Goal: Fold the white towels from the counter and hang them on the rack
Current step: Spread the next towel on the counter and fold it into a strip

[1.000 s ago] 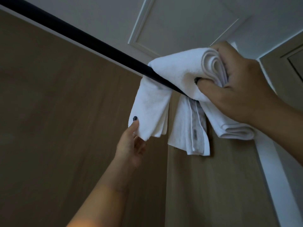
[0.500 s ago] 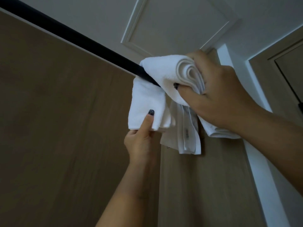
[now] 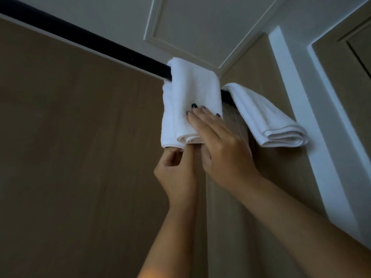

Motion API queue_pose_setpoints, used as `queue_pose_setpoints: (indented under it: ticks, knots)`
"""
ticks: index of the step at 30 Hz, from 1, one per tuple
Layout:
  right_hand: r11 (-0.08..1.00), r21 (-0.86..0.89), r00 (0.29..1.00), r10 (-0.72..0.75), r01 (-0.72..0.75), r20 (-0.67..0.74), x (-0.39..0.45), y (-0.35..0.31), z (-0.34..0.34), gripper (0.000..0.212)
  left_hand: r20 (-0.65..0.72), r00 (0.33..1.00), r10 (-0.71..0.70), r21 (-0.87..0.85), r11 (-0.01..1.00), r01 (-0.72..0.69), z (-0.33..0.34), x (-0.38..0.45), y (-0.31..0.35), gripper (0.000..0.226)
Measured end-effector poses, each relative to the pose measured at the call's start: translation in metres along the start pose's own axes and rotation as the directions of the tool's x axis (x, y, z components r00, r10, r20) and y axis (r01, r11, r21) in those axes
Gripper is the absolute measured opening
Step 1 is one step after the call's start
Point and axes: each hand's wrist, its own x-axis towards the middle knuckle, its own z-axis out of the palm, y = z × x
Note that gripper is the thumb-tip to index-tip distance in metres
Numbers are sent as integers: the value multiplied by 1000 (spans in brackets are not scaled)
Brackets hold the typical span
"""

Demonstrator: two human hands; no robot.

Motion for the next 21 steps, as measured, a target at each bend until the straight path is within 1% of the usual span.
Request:
queue_pose_setpoints:
  ticks: [1,2,3,4,5,6,8,9,10,11,12,13,14,15,17,18,19,20,21]
  knots:
    - [993,110,999,37,-42,40,-4,2,1,53,46,999,-16,-85,996,20,-7,1,1,3]
    - [963,248,993,86,-103,78,-7,3,0,57,84,995,-54,-212,975,71,-13,3,4,7]
    - [903,393,983,138,-174,117,-9,4,0,58,119,987,-108,-342,929,143,-17,5,8,25]
    - [827,512,972,181,-233,150,-10,4,-1,56,140,979,-147,-404,894,192,-20,7,12,44]
    - [759,591,961,218,-275,168,-9,4,-1,54,152,975,-161,-386,899,208,-21,10,17,59]
    - [703,643,952,253,-303,172,-8,3,-1,51,171,974,-146,-293,937,192,-21,14,22,68]
    - [579,733,924,337,-357,183,-5,-1,1,46,222,965,-140,-21,989,148,-24,28,34,80]
    - [511,771,907,370,-380,201,-4,-4,1,43,254,953,-165,118,983,139,-24,37,43,86]
    - [453,800,895,388,-394,221,-4,-6,1,41,315,927,-202,263,957,120,-25,46,53,91]
    - [403,819,883,400,-409,244,-4,-7,2,40,383,889,-252,393,915,90,-24,53,62,87]
    - [352,836,869,422,-421,260,-5,-8,2,41,423,858,-292,492,869,53,-22,58,68,71]
    - [299,854,845,468,-426,258,-5,-7,0,40,426,846,-321,560,828,31,-18,61,72,54]
    - [253,870,806,543,-424,235,-1,-5,-2,37,403,854,-329,599,800,25,-15,63,75,44]
    - [234,875,751,630,-425,196,4,-1,-5,33,382,862,-332,614,788,31,-12,63,76,39]
    - [249,845,631,765,-474,128,22,7,-6,29,375,869,-322,613,790,28,-9,63,78,31]
    - [225,821,583,797,-525,155,32,11,-4,34,379,864,-331,613,789,33,-8,64,80,28]
    - [152,800,540,807,-581,238,41,15,-1,41,387,854,-349,613,789,44,-8,65,83,26]
    - [42,778,499,788,-626,360,50,18,2,51,398,841,-365,615,787,50,-9,67,85,25]
    - [-79,749,468,737,-657,488,55,20,4,63,409,829,-382,614,787,60,-10,67,87,26]
